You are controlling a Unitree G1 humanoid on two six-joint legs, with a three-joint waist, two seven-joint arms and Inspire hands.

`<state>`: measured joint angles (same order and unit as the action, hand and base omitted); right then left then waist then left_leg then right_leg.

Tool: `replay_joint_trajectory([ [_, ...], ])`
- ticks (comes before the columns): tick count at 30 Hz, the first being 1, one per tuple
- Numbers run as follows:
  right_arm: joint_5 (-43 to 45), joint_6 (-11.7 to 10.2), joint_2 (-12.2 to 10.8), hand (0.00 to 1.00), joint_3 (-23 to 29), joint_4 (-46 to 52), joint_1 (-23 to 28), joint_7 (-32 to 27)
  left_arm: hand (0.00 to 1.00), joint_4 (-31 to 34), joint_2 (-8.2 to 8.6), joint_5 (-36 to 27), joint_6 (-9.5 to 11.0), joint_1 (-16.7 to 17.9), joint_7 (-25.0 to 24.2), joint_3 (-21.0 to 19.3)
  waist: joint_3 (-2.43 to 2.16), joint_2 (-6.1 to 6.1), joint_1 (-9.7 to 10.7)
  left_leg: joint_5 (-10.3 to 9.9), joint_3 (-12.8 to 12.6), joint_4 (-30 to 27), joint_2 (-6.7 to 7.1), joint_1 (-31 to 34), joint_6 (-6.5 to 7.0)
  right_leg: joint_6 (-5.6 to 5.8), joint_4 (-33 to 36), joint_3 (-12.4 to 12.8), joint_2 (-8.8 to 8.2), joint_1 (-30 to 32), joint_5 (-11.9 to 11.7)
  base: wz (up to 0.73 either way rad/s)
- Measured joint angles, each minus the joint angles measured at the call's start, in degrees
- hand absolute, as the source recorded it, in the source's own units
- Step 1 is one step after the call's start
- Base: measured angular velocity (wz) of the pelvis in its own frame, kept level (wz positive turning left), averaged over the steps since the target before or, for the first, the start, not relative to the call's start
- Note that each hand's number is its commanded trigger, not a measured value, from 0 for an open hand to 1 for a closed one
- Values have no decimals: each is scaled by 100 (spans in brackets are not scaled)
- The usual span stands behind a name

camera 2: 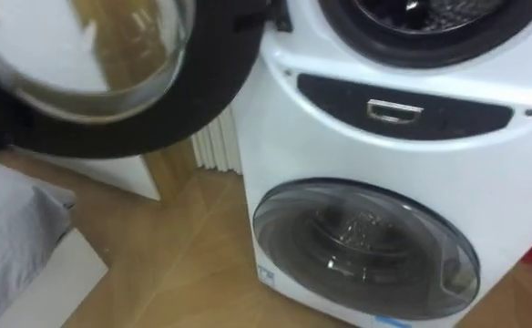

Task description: Pick clothes from washing machine

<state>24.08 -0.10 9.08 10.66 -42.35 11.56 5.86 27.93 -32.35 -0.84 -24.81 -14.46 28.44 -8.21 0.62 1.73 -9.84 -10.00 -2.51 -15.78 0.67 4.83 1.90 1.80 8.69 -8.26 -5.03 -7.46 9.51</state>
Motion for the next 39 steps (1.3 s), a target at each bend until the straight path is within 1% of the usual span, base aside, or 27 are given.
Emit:
replay_joint_trajectory([
  [2, -224, 84, 3, 0, -323, -128, -145, -2, 0, 243, 617, 863, -1, -2, -232, 119, -4, 5, 206, 71, 7, -2, 64, 121, 108, 46, -6, 47, -50, 47, -8, 36],
  [3, -254, 92, 2, 0, -403, -125, -158, -4, 0, 283, 790, 1035, -3, -1, -254, 155, -5, 6, 216, 83, 9, -3, 72, 126, 121, 69, -3, 55, -56, 50, -21, 13],
  [5, -274, 150, 5, 0, -542, -121, -153, 23, 0, 436, 1303, 1306, -4, 1, -400, 174, -12, -6, 287, 119, 5, -11, 115, 162, 185, 135, -3, 40, -91, 77, -59, -2],
  [6, -278, 153, 13, 0, -551, -122, -153, 25, 0, 464, 1418, 1344, -4, 1, -420, 174, -12, -5, 325, 135, 4, -8, 123, 174, 208, 167, 3, 42, -99, 90, -80, -3],
  [7, -337, 164, 30, 0, -615, -135, -156, 30, 0, 542, 1645, 1455, -3, 6, -455, 203, -21, -17, 352, 169, -33, -7, 125, 198, 242, 219, 18, 53, -110, 138, -122, -10],
  [12, -452, 221, 86, 0, -1339, -355, -394, 3, 0, 798, 2399, 1483, 102, 101, -453, 261, -51, -57, 634, 292, -196, 47, 136, 197, 343, 264, 5, 14, -156, 205, -276, -12],
  [14, -436, 199, 64, 0, -1444, -462, -479, -33, 0, 1026, 2967, 1451, 626, 415, -450, 353, -88, -112, 820, 348, -322, 87, 220, 142, 444, 304, -8, -81, -211, 298, -248, -12],
  [15, -423, 198, 58, 0, -1445, -470, -479, -33, 0, 1034, 3073, 1452, 791, 506, -450, 406, -113, -127, 856, 357, -426, 111, 217, 129, 447, 296, 8, -89, -226, 339, -187, 0],
  [16, -403, 199, 58, 0, -1442, -494, -483, -45, 0, 1006, 3221, 1399, 1148, 727, -451, 508, -144, -147, 937, 434, -563, 199, 205, 72, 437, 338, 5, -126, -277, 336, -138, 0],
  [20, -420, 198, -68, 0, -1446, -495, -538, -68, 0, 886, 3211, 508, 2349, 1234, -574, 1059, -123, -337, 963, 641, -680, 372, 224, -16, 248, 328, -6, -211, -408, 354, -135, 2],
  [21, -436, 195, -94, 0, -1446, -497, -572, -66, 0, 855, 3212, 406, 2479, 1273, -618, 1147, -107, -396, 963, 660, -668, 349, 229, -10, 195, 314, -9, -282, -447, 357, -131, -13],
  [22, -458, 153, -123, 0, -1440, -538, -677, -54, 0, 763, 3210, 217, 2780, 1357, -696, 1314, -62, -470, 944, 457, -549, -244, 182, 122, 46, 265, 43, -529, -571, 367, -158, -66],
  [23, -474, 117, -163, 0, -1440, -599, -838, -1, 0, 740, 3182, 82, 3056, 1551, -776, 1393, -82, -327, 904, -396, -51, -1413, -48, 204, 7, 236, 356, -725, -535, 479, -158, -88],
  [24, -491, 69, -173, 0, -1434, -586, -903, 10, 0, 737, 3145, 65, 3170, 1591, -823, 1417, -53, -179, 932, -895, 201, -1777, -159, 282, -25, 249, 658, -738, -425, 601, -124, -85],
  [25, -485, -4, -260, 0, -1420, -586, -925, 30, 0, 636, 2993, 54, 3379, 1622, -1007, 1512, -44, -124, 1080, -1059, 292, -2104, -180, 442, 271, 207, 1199, -609, -333, 718, -38, -7],
  [26, -467, -3, -305, 0, -1418, -595, -862, 99, 0, 532, 2844, -9, 3551, 1693, -1232, 1617, -36, -276, 1291, -1054, 221, -1882, -204, 357, 260, 220, 1279, -610, -243, 715, 33, 31],
  [27, -455, -1, -283, 0, -1395, -594, -828, 129, 0, 475, 2822, -123, 3650, 1728, -1335, 1701, -49, -321, 1343, -1006, 86, -1659, -245, 322, 185, 189, 1316, -621, -207, 756, 41, 71],
  [28, -458, 12, -223, 0, -1386, -595, -770, 134, 0, 437, 2771, -341, 3796, 1921, -1540, 1893, -109, -413, 1420, -749, -302, -924, -291, 141, -28, 72, 1329, -617, -164, 792, 89, 83],
  [29, -464, 13, -181, 0, -1394, -589, -725, 124, 0, 404, 2735, -552, 3838, 2036, -1808, 2135, -239, -577, 1438, -421, -632, -219, -188, -100, -181, -68, 1175, -578, -200, 841, 194, 77],
  [30, -477, 3, -171, 0, -1391, -544, -733, 121, 0, 372, 2707, -644, 3837, 1970, -1955, 2262, -206, -662, 1402, -357, -574, -227, -76, -140, -162, -178, 977, -469, -207, 871, 333, 30],
  [31, -482, -22, -40, 0, -1377, -501, -901, 104, 0, 251, 2675, -737, 3935, 1849, -2128, 2461, -137, -577, 1286, -248, -444, -494, -50, -269, 41, -34, 717, -70, -109, 1059, 217, 15],
  [32, -493, -28, -46, 0, -1350, -436, -869, 5, 0, -22, 2661, -895, 3989, 1814, -2319, 2687, -154, -476, 1397, -152, -520, -380, -17, -297, 187, 68, 677, 165, -25, 1048, 115, 5],
  [33, -508, -31, -47, 0, -1356, -369, -818, 4, 0, -172, 2660, -983, 3960, 1818, -2452, 2802, -167, -422, 1409, -175, -631, -273, -15, -348, 226, 82, 621, 314, -6, 1024, 102, 6],
  [34, -559, -37, -89, 0, -1418, -301, -807, 21, 0, -357, 2636, -1053, 3973, 1810, -2682, 2976, -136, -347, 1443, -191, -950, -71, -54, -461, 261, 118, 446, 442, -18, 940, 27, -41],
  [36, -610, -64, -182, 0, -1583, -292, -814, 22, 0, -575, 2533, -1275, 3790, 1812, -2980, 3219, -89, -319, 1530, -180, -1586, 210, -207, -566, 245, 107, 591, 307, -74, 910, -99, -48],
  [38, -644, -122, -180, 0, -1803, -293, -814, 28, 0, -898, 2401, -1329, 3404, 1821, -3281, 3563, -73, -454, 1764, -152, -2167, 320, -251, -607, 199, 111, 1017, 138, -80, 897, -91, -37],
  [39, -666, -124, -174, 0, -1856, -296, -814, 25, 0, -976, 2401, -1328, 3349, 1816, -3368, 3649, -61, -468, 1789, -147, -2282, 312, -248, -589, 191, 120, 1004, 148, -75, 868, -112, -57],
])
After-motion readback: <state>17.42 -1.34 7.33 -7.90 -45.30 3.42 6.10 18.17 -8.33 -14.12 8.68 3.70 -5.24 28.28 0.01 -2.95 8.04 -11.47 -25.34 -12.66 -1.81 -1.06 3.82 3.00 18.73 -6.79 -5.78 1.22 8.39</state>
